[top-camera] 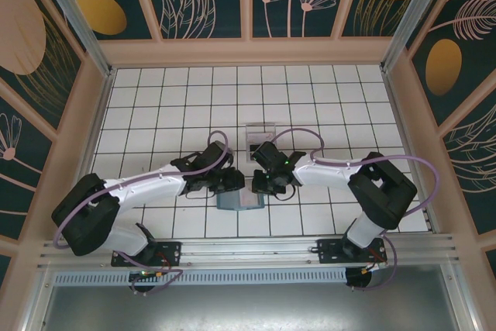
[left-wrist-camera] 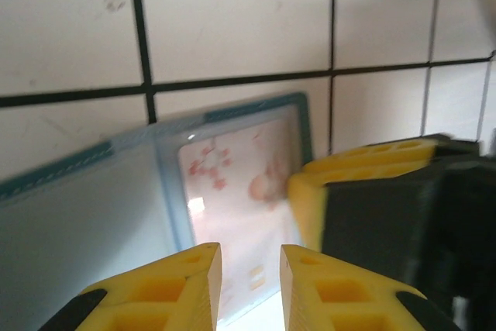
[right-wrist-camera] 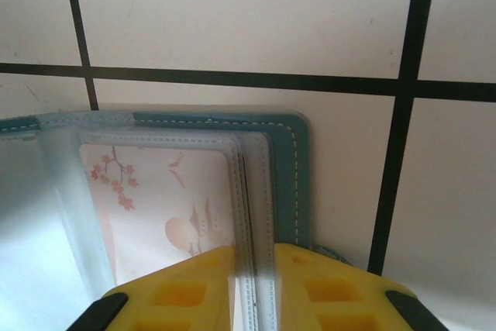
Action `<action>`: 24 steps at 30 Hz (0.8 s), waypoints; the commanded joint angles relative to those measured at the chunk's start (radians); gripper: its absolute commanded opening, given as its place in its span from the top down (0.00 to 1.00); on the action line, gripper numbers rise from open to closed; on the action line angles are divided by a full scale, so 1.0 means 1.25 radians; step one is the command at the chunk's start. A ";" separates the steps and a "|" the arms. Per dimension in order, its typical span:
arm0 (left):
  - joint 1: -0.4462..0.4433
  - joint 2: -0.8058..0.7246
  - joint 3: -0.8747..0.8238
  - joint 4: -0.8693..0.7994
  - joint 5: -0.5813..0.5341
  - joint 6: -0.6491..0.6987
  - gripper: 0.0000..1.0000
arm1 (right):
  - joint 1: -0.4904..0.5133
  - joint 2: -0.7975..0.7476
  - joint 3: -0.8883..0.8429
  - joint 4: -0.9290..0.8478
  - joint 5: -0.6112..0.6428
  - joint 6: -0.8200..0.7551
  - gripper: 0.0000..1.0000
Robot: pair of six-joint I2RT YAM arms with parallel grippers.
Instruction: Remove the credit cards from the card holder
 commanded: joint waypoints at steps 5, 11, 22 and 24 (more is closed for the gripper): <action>0.005 0.049 0.030 -0.048 -0.046 0.005 0.72 | 0.006 0.016 -0.015 0.000 -0.006 -0.010 0.83; 0.005 0.082 0.026 -0.043 -0.047 0.016 0.74 | 0.006 0.017 -0.014 -0.001 -0.007 -0.009 0.84; 0.003 0.123 0.009 -0.031 -0.036 0.030 0.76 | 0.006 0.010 -0.018 -0.002 -0.006 -0.003 0.84; 0.003 0.129 0.010 -0.041 -0.041 0.036 0.77 | 0.007 0.008 -0.019 -0.003 -0.006 -0.002 0.84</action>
